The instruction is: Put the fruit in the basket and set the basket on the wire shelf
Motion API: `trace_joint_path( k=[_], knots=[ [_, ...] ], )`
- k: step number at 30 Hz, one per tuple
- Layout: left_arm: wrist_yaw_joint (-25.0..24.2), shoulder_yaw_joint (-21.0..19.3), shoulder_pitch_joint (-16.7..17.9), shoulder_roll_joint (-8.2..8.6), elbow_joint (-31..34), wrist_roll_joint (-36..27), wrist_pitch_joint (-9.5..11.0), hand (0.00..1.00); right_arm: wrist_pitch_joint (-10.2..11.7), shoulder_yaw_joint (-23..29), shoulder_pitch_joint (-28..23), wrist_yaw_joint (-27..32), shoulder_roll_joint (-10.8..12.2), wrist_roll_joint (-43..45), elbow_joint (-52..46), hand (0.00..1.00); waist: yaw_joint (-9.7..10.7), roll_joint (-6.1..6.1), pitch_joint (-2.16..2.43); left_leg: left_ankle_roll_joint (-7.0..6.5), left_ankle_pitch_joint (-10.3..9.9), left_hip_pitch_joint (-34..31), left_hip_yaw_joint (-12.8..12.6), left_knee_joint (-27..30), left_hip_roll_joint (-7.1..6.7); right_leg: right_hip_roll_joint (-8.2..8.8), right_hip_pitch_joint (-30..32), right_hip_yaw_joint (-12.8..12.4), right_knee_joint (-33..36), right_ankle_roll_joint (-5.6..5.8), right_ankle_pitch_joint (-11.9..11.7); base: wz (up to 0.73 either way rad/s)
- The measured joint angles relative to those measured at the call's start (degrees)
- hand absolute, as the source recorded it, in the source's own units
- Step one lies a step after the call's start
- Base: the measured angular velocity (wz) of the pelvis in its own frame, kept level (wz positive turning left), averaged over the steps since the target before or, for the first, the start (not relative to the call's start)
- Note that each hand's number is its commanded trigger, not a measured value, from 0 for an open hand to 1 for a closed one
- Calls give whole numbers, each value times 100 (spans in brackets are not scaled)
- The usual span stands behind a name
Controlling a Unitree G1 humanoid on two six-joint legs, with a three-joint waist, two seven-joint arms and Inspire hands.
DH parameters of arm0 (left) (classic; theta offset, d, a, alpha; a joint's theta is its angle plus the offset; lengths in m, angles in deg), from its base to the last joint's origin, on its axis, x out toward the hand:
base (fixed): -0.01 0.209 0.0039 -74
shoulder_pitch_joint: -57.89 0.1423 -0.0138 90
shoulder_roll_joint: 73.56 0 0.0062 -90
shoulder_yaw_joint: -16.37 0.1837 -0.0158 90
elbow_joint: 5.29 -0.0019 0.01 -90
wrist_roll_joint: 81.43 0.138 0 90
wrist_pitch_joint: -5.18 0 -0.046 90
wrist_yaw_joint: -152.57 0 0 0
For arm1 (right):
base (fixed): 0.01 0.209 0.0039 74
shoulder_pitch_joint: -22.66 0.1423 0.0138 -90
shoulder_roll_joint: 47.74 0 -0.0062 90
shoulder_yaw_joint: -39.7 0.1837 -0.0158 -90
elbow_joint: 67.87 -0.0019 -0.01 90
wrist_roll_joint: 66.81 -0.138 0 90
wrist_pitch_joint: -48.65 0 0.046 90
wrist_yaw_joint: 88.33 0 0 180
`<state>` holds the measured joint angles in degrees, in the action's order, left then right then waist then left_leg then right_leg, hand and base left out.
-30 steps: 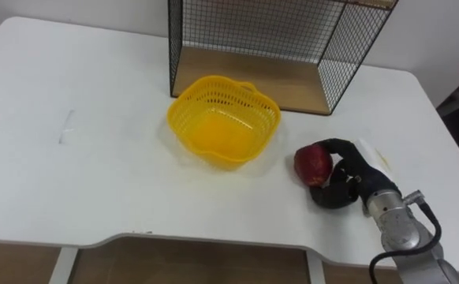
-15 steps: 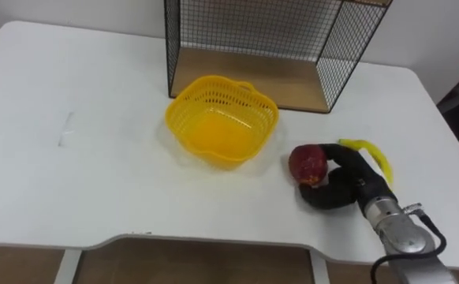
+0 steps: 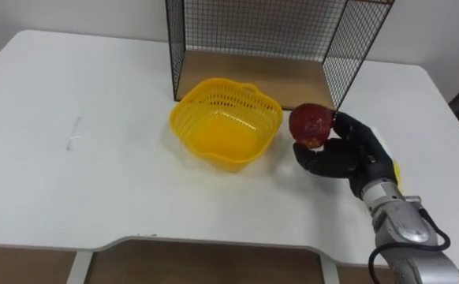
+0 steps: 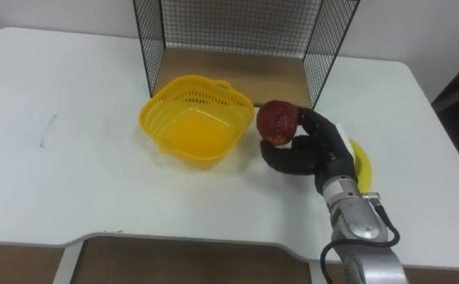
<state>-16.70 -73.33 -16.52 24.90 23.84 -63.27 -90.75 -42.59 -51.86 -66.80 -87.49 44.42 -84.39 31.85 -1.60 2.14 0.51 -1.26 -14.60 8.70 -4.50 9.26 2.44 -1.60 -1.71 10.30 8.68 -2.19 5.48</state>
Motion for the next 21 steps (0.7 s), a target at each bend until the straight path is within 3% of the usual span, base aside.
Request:
trace_joint_path(
  k=[12,21],
  knots=[
    [-13,64,22,10,-81,1,1,0,90,283,6,457,3,65,-686,100,43,-43,-40,1,-3,-118,6,13,-24,-50,107,-8,0,0,2,0],
    [-25,47,-115,-7,-54,4,16,0,99,271,165,553,-6,1317,-726,100,-36,-25,-43,1,-1,-215,-9,6,-13,-56,237,-89,14,-2,0,-4]
  ],
)
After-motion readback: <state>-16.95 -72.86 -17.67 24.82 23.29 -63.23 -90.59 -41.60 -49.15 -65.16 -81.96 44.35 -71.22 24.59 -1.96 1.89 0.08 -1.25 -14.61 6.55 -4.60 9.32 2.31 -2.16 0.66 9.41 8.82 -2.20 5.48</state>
